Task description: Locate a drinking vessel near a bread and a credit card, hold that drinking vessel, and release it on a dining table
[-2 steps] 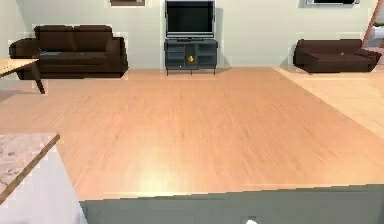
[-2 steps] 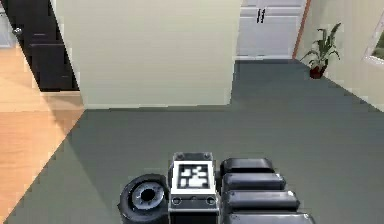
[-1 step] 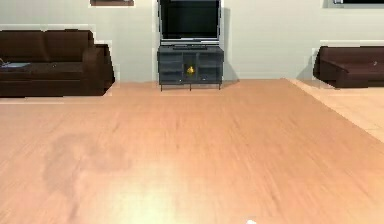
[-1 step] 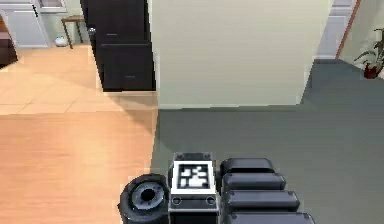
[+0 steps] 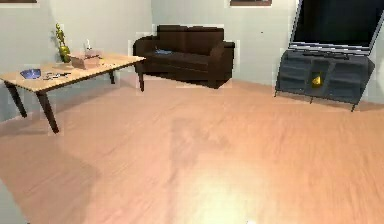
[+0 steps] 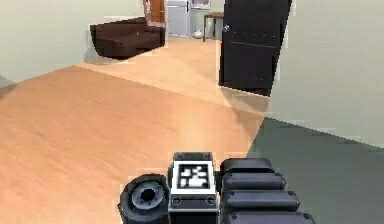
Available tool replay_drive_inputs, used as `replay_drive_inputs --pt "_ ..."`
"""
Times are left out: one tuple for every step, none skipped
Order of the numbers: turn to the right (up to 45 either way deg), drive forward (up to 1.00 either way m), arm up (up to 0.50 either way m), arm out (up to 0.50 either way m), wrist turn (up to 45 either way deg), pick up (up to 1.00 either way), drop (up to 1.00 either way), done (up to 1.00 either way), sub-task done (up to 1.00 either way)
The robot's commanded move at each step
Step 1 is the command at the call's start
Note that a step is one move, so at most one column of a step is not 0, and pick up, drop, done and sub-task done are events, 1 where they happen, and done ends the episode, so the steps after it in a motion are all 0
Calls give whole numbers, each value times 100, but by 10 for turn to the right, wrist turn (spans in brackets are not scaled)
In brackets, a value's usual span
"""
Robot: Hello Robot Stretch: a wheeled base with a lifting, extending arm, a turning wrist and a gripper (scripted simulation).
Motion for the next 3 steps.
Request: replay_drive_inputs --pt "0 5 0 0 0 0 0 0 0" --pt "-180 0 0 0 0 0 0 0 0" --pt "0 100 0 0 0 0 0 0 0"
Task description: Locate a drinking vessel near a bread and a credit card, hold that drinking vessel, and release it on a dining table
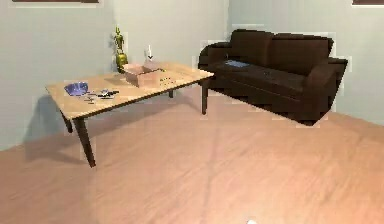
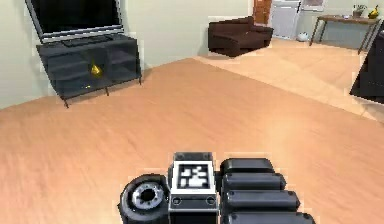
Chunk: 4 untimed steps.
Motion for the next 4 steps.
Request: replay_drive_inputs --pt "0 100 0 0 0 0 0 0 0" --pt "0 70 0 0 0 0 0 0 0" --pt "-450 0 0 0 0 0 0 0 0" --pt "-450 0 0 0 0 0 0 0 0"
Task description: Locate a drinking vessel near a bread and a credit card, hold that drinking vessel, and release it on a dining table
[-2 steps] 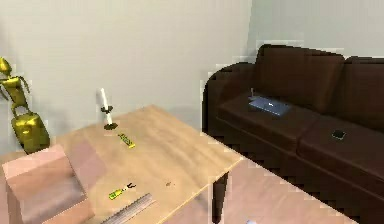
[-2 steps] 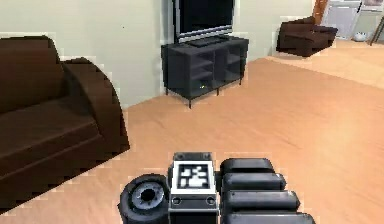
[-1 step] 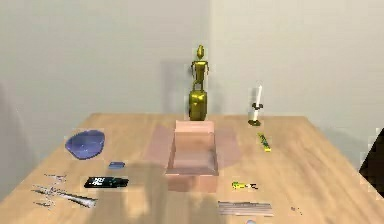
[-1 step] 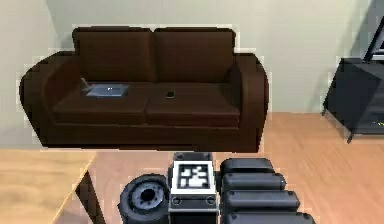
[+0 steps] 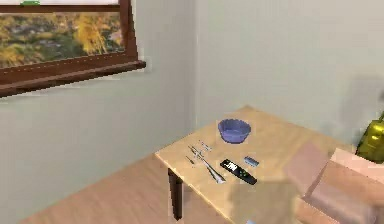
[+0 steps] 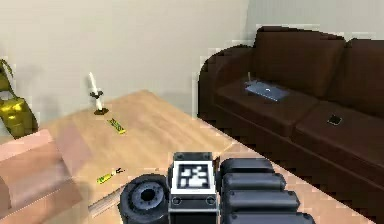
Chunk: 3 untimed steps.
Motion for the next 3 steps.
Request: replay_drive_inputs --pt "-450 0 0 0 0 0 0 0 0" --pt "-330 0 0 0 0 0 0 0 0" --pt "450 0 0 0 0 0 0 0 0"
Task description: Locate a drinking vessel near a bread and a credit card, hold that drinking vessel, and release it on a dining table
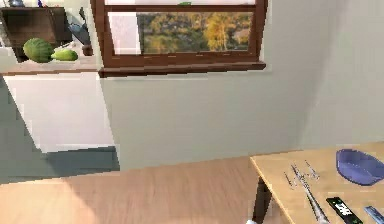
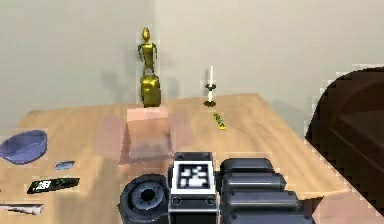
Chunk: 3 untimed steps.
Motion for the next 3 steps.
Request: replay_drive_inputs --pt "450 0 0 0 0 0 0 0 0" --pt "450 0 0 0 0 0 0 0 0" --pt "180 0 0 0 0 0 0 0 0"
